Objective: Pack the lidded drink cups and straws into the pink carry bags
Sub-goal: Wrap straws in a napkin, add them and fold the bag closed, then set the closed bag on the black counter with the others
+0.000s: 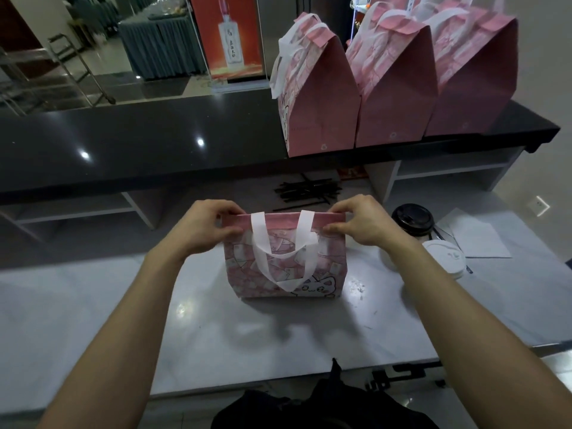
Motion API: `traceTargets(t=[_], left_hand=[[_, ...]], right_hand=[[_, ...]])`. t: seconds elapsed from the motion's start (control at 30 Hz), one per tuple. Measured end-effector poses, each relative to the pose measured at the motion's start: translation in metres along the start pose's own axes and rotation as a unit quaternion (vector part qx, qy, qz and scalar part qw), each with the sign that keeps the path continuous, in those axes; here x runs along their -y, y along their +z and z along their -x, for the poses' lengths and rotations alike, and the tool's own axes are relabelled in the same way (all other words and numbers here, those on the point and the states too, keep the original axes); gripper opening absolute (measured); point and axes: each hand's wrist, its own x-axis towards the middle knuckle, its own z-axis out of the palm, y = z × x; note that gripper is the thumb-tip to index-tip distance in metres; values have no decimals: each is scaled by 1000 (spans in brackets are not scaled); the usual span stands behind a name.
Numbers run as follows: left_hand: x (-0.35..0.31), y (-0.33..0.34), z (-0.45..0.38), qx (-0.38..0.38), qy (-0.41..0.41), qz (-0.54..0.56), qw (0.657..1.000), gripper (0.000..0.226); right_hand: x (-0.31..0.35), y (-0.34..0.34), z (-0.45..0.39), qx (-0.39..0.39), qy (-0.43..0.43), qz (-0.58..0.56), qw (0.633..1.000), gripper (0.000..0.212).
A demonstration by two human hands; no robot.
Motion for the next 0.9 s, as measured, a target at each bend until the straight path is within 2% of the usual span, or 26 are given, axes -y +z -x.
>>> traceTargets(t=[0.07,0.13,0.37,0.43,0.57,0.63,0.67,0.73,0.8,0.9], left_hand=[[-3,0,-2,-24,-2,3,1000,27],[-2,-1,-1,-33,3,20,999,29],[8,-7,0,-29,-18,31,999,34],[5,-6,-5,-58,-24,32,998,40],[-1,10,-10,-201,-88,-58,974,37],[3,18,-3,-248,-143,-49,957,35],[7,23,1,-237,-155,-7,959,32],[15,34,13,-173,-153,121,965,21],[23,42,28,-115,-139,213,960,35],[31,51,57,-83,-129,197,968,71]], right_hand=[[-2,0,-1,-11,9,-15,1000,15],[-5,-4,0,-6,14,-37,999,16],[-8,-5,11,-17,24,-51,998,11],[-4,-3,16,-9,12,-56,998,27],[-1,3,32,74,8,-74,995,97],[-3,13,41,98,7,-67,993,111],[-4,19,46,104,0,-66,992,111],[-6,33,53,106,-22,-60,992,98],[-9,48,57,113,-35,-54,992,95],[-13,68,62,158,-9,-63,985,131]])
